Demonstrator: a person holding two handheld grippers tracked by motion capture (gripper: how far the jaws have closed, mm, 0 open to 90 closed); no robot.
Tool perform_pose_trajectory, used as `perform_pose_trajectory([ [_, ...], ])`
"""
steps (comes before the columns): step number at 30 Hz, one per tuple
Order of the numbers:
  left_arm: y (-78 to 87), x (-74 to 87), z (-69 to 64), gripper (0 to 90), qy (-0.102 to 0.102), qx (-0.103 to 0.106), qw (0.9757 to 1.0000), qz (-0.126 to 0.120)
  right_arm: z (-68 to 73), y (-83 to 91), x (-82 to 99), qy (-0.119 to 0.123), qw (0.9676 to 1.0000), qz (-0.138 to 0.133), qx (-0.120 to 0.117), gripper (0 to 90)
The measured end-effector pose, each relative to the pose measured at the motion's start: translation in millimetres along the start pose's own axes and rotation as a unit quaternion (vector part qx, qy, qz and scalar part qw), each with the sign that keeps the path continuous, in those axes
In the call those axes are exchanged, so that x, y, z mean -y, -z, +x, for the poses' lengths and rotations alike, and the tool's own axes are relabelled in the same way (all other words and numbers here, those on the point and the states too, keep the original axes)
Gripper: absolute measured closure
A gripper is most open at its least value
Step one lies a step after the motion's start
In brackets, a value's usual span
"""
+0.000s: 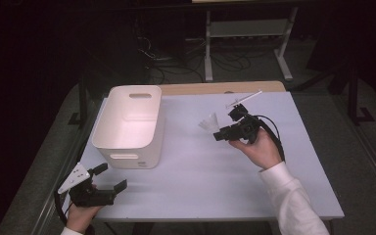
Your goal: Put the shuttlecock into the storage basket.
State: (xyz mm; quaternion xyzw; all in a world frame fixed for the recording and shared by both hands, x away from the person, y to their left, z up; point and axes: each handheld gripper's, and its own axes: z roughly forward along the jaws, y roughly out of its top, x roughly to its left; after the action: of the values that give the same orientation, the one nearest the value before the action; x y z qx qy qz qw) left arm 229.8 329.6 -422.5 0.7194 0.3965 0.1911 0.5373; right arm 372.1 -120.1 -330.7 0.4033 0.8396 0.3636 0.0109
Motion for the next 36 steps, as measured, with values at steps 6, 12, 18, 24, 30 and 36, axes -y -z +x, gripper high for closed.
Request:
perform_pose_trajectory([
  [6, 0.1, 0.1, -0.1, 0.0, 0.001, 0.0, 1.0, -0.001, 5.3, -1.4, -7.4, 0.006, 1.0, -0.002, -0.004, 63.4],
  [12, 0.1, 0.0, 0.1, 0.0, -0.002, 0.001, 1.0, 0.0, 10.2, -3.2, -15.0, 0.011, 0.9999, -0.009, -0.006, 63.4],
  [18, 0.2, 0.0, 0.2, 0.0, -0.001, 0.001, 1.0, 0.0, 16.4, -5.8, -22.4, 0.021, 0.9997, -0.007, -0.006, 63.4],
  [24, 0.3, 0.1, 0.0, 0.0, 0.001, 0.001, 1.0, 0.0, 22.9, -5.5, -28.8, 0.024, 0.9996, -0.011, -0.011, 63.4],
  [30, 0.0, -0.1, 0.2, 0.0, -0.002, 0.002, 1.0, 0.001, 27.5, -5.0, -33.5, 0.029, 0.9994, -0.013, -0.014, 63.4],
  [36, -0.1, 0.0, 0.1, 0.0, -0.001, 0.002, 1.0, 0.0, 33.5, -6.2, -38.3, 0.033, 0.9991, -0.016, -0.022, 63.4],
])
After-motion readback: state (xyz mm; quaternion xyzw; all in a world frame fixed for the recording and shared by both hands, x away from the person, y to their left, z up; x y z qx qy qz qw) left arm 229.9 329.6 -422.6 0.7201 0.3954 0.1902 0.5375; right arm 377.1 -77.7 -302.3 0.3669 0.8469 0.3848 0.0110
